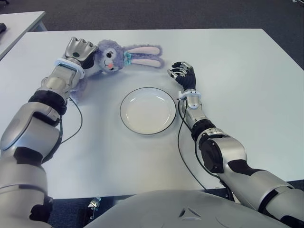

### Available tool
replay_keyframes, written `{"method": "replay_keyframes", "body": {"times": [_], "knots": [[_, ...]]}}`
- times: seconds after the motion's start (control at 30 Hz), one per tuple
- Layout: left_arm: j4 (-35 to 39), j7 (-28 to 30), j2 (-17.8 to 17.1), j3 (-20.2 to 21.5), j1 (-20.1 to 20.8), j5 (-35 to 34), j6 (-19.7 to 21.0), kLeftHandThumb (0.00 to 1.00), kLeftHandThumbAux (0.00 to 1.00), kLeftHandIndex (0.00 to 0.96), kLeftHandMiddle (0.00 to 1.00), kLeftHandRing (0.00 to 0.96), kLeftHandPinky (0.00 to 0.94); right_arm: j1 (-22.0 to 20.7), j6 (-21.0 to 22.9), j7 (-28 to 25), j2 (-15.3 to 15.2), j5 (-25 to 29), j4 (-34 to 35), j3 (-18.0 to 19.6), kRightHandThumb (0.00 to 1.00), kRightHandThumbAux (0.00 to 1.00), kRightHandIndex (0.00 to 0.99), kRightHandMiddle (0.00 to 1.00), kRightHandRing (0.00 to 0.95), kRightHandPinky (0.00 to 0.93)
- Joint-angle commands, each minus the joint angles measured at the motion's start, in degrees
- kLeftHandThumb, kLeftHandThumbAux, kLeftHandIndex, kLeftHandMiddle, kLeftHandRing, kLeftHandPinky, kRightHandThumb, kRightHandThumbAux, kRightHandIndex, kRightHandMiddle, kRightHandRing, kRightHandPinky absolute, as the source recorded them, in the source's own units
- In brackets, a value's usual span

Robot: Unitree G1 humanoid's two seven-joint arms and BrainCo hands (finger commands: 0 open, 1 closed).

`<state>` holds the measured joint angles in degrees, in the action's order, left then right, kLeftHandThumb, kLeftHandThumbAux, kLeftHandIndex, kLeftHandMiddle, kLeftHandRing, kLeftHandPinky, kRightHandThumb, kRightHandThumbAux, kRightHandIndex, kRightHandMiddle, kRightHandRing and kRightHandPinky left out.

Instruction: Put the doll into the plate.

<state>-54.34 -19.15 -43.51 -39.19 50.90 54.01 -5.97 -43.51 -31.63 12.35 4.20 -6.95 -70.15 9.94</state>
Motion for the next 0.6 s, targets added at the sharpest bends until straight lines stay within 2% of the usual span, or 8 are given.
{"method": "replay_keyframes", "body": {"times": [0.03, 0.27, 0.5, 0.6], "knots": [[7.8, 3.2, -3.2, 2.1, -4.0, 0.4, 0.5, 0.849, 0.668, 0.398, 0.547, 0.807, 0.825, 12.1, 6.7, -0.4, 3.5, 0.5, -8.1, 0.8, 0.272, 0.912, 0.361, 0.376, 0.371, 0.346], [18.9, 8.2, -6.0, 4.6, -6.1, 1.7, 2.8, 0.846, 0.669, 0.4, 0.549, 0.796, 0.81, 11.9, 6.9, 0.2, 3.8, 0.6, -8.1, 1.0, 0.299, 0.92, 0.36, 0.378, 0.372, 0.338], [24.6, 8.8, -8.2, 6.6, -8.3, 3.8, 3.4, 0.845, 0.669, 0.4, 0.548, 0.798, 0.816, 11.7, 7.0, 0.2, 3.9, 0.6, -8.1, 0.9, 0.279, 0.918, 0.356, 0.377, 0.372, 0.337], [27.3, 8.7, -9.1, 7.9, -9.6, 4.5, 4.0, 0.844, 0.669, 0.4, 0.55, 0.799, 0.819, 11.7, 7.0, 0.2, 3.8, 0.5, -8.1, 0.8, 0.28, 0.919, 0.354, 0.374, 0.375, 0.366]]}}
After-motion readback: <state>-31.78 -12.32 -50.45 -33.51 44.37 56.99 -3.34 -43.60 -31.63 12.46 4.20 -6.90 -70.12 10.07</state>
